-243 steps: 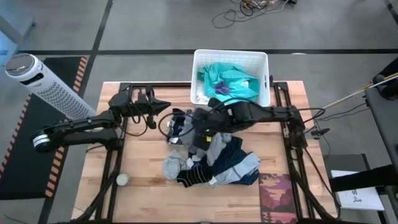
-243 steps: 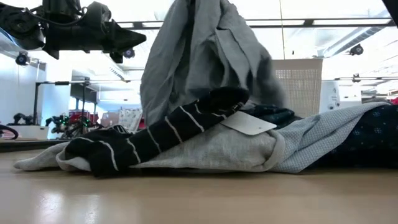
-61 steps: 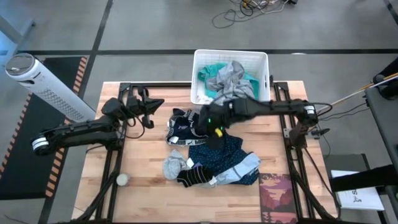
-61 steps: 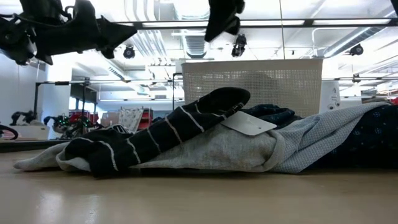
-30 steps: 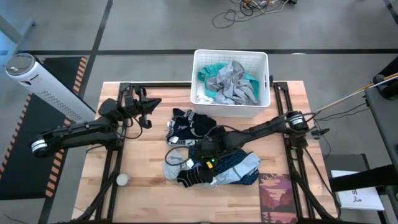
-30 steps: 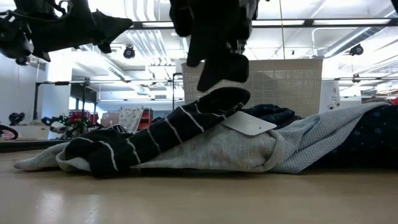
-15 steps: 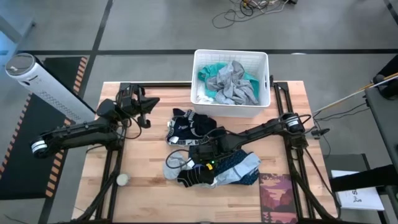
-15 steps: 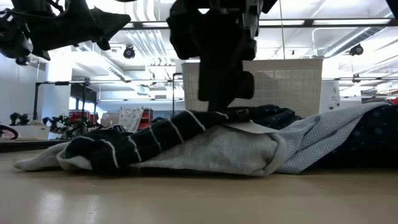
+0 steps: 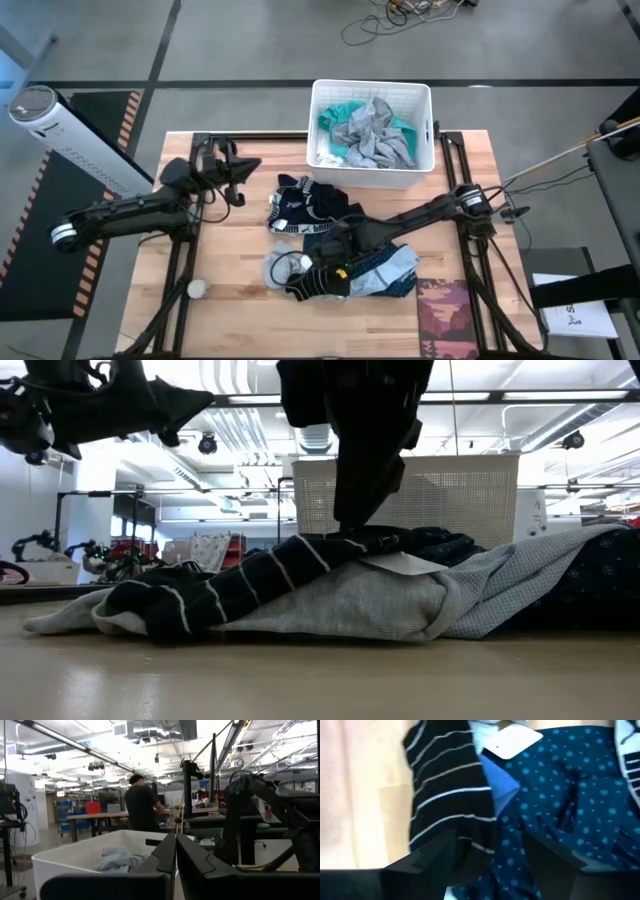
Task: Sort clothes
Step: Put the black sock into the white laundry bin
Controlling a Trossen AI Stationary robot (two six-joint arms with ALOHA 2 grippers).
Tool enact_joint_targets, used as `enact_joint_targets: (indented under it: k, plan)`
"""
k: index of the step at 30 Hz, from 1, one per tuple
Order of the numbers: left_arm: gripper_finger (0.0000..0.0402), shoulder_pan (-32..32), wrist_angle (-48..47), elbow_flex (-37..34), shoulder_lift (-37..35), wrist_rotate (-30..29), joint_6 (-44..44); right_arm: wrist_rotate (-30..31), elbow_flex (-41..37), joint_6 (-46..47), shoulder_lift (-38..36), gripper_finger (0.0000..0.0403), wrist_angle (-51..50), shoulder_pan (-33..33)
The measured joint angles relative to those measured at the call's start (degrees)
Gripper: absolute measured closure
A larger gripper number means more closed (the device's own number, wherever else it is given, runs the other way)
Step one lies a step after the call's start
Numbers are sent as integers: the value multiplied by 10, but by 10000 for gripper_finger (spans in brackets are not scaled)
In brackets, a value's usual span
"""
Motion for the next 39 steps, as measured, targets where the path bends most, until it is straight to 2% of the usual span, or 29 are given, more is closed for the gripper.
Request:
enact_joint_targets:
  k: [4, 10, 13, 19, 24, 29, 33, 39]
  plan:
    - [402, 0, -4, 0, 16, 0, -17, 2, -2, 5, 7, 186, 2, 2]
    - [402, 0, -7, 0, 40, 0, -20, -26, -2, 8, 26, 235, 9, 3]
    - [402, 0, -3, 0, 46, 0, -16, -32, -2, 0, 26, 278, 8, 3]
    - [402, 0, 52, 0, 42, 0, -26, -33, -1, -8, -2, 389, 2, -4]
    - [402, 0, 88, 0, 37, 0, -31, -32, 29, -11, -29, 386, -5, -15]
    - [402, 0, 118, 0, 35, 0, -30, -26, 101, -47, -42, 399, -33, -18]
    - [402, 0, 133, 1, 34, 0, -28, 27, 172, -88, -43, 400, -68, -19]
    - [402, 0, 155, 1, 32, 0, -27, 198, 277, -120, -44, 401, -133, -23]
